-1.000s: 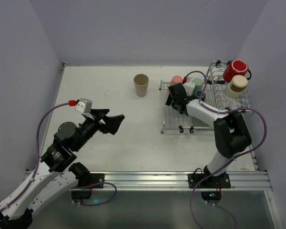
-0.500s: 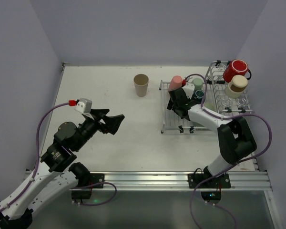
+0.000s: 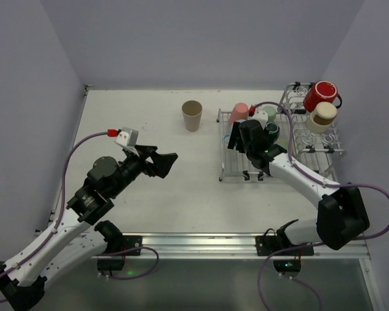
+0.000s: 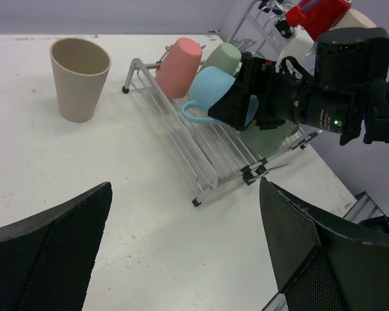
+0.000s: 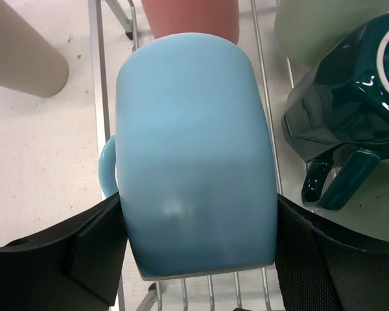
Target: Unload the cups from the dish rack
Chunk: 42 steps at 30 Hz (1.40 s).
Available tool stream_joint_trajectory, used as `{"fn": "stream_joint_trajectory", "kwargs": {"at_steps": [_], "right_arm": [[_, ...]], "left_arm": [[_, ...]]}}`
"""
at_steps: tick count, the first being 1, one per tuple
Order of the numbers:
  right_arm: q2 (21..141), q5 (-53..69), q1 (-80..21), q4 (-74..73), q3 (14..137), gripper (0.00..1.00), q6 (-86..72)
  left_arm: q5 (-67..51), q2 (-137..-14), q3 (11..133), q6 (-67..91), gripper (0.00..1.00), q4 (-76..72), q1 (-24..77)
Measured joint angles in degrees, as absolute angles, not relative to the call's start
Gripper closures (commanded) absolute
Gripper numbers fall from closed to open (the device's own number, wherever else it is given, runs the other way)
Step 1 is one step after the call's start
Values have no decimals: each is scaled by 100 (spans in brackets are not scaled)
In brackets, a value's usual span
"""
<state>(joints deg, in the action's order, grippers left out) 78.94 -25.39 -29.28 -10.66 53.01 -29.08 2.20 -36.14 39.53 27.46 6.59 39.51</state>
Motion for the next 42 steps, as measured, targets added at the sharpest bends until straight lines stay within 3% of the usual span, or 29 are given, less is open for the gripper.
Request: {"fn": "stream_joint_trajectory", "kwargs": {"at_steps": [9, 19, 32, 42], "right_arm": [[7695, -2099, -2849, -902, 5076, 89, -2714], [6453, -1323, -2738, -746, 4947, 89, -2499], [5212, 10, -2646, -714, 4475, 89, -2392], [5076, 1055, -2646, -609, 4285, 89, -2390]], "left_arm": [[10, -4285, 3885, 2963, 3, -51, 3951], [-298, -5673, 3962, 3273, 6, -1166, 3948], [-1474, -7489, 5531, 3352, 7, -1879, 3854], [-2550, -8254, 6119, 3463, 16, -2021, 3800]]}}
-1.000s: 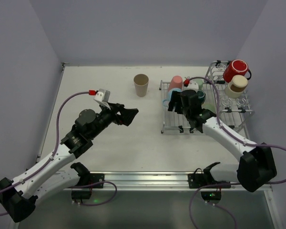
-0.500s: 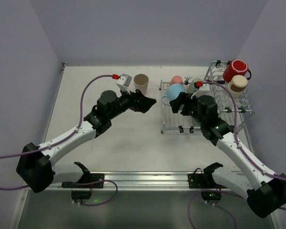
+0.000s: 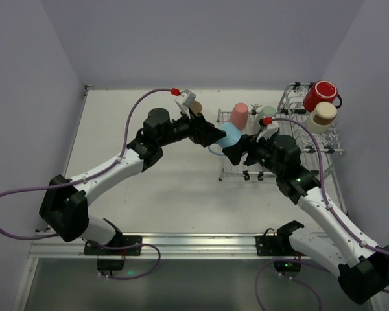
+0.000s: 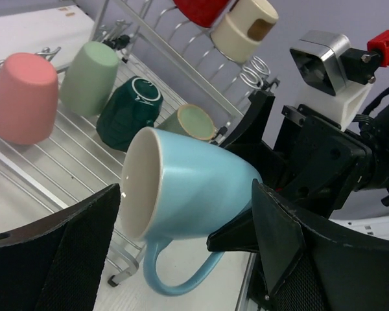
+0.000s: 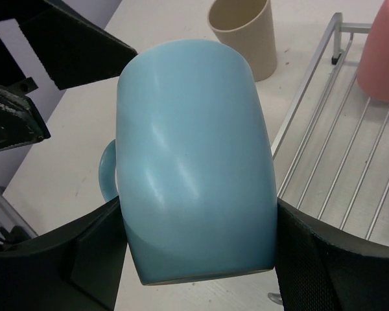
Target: Unload the cups from the dish rack
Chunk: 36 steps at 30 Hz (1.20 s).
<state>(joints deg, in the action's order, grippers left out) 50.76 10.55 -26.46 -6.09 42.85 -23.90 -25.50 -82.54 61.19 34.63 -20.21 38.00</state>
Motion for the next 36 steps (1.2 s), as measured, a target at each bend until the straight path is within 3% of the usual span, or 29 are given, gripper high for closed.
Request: {"fn": "stream_joint_trajectory", "kwargs": {"at_steps": [9, 14, 15, 18, 19, 20, 24, 25, 28, 30, 36], "right_arm": [[5076, 1671, -2646, -432, 4257, 89, -2438], [5092, 1970, -2646, -276, 4204, 89, -2464], [5103, 2049, -2646, -246, 4202, 89, -2471], [5146, 2381, -2641, -141, 4158, 87, -2434], [5157, 2471, -2635, -99, 4136, 85, -2405], [5162, 2571, -2635, -49, 4110, 81, -2349], [5164, 2714, -2663, 73, 4077, 48, -2298], [5166, 2742, -2663, 113, 4073, 33, -2303], [5179, 2869, -2700, 255, 4045, 7, -2324], [5201, 2814, -2716, 355, 4042, 1, -2480], [5413, 2788, -2650, 622, 4042, 1, -2792]], "left_arm": [[-3479, -8591, 6154, 3828, 35, -2523, 3798], [-3824, -8691, 6152, 4040, 65, -2751, 3789], [-3876, -8691, 6149, 4080, 79, -2810, 3758], [-4235, -8652, 6139, 4316, 100, -3046, 3675], [-4313, -8611, 6117, 4375, 100, -3063, 3664], [-4394, -8554, 6073, 4438, 100, -3063, 3653], [-4298, -8298, 5852, 4508, 100, -3055, 3651], [-4228, -8228, 5798, 4539, 100, -3057, 3653], [-3999, -7948, 5579, 4593, 100, -3055, 3684], [-3889, -7721, 5439, 4550, 100, -2993, 3719], [-3046, -6991, 5352, 4110, 100, -2196, 3758]]}}
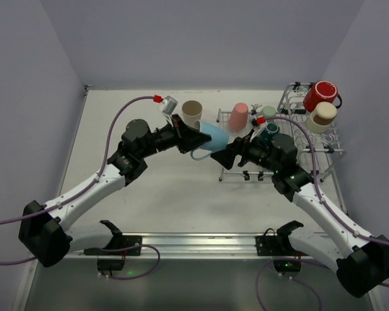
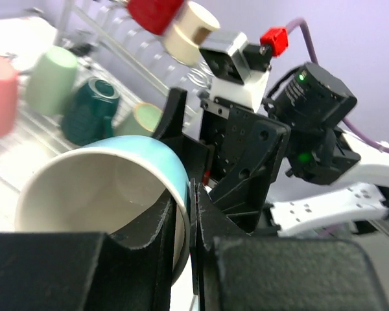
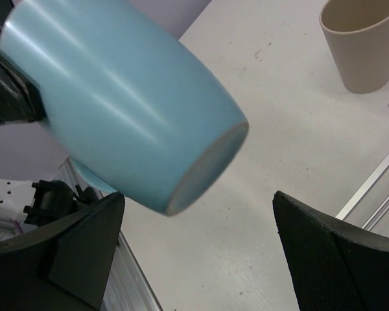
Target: Unload the cups from the dish rack
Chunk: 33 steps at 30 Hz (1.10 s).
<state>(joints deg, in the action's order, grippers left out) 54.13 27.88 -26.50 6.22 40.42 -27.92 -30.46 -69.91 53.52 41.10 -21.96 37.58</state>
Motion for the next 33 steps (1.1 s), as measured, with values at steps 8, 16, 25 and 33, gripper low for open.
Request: {"fn": "stream_joint_trajectory", "kwargs": {"at_steps": [8, 16, 25, 33], "right_arm": [[5605, 2827, -2650, 628, 4042, 1, -2910], [5468, 2805, -2650, 565, 4042, 1, -2882], [5424, 2707, -2650, 325, 4042, 1, -2897], [5194, 2493, -2738, 82, 4042, 1, -2978]], "left_arm": [[-1448, -6567, 5634, 3411, 100, -663, 3758], [202, -6635, 6217, 2783, 100, 902, 3470], [1096, -7653, 6908, 2379, 100, 1603, 2235], [1767, -9323, 7572, 1986, 100, 2025, 1328]]}}
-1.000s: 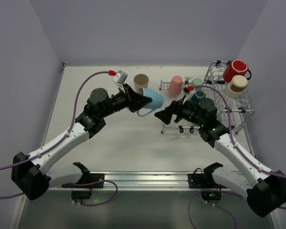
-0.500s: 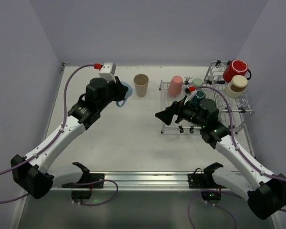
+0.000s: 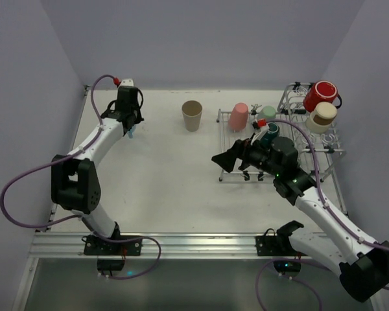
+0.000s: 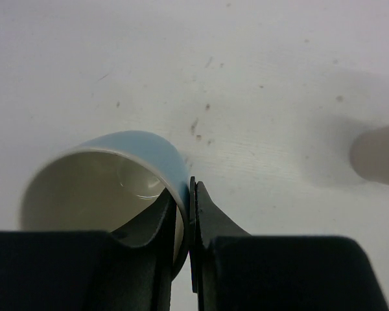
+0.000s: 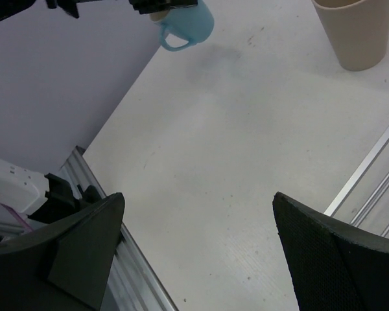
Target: Unload the cups from the dish rack
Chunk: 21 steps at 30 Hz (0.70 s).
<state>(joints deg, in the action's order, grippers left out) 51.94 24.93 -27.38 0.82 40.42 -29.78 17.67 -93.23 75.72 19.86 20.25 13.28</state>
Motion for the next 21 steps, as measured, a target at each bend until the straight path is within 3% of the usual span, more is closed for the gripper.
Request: {"fn": "stream_joint_trajectory", "kwargs": {"at_steps": [14, 21], "right_arm": [[5439, 1925, -3559, -10, 4049, 1, -2954], [5621, 1402, -3610, -351, 4226, 1, -2934]], "left_arm": [[1767, -10796, 8291, 1673, 100, 2235, 379], [1542, -11010, 8556, 1638, 79, 2252, 244]]}}
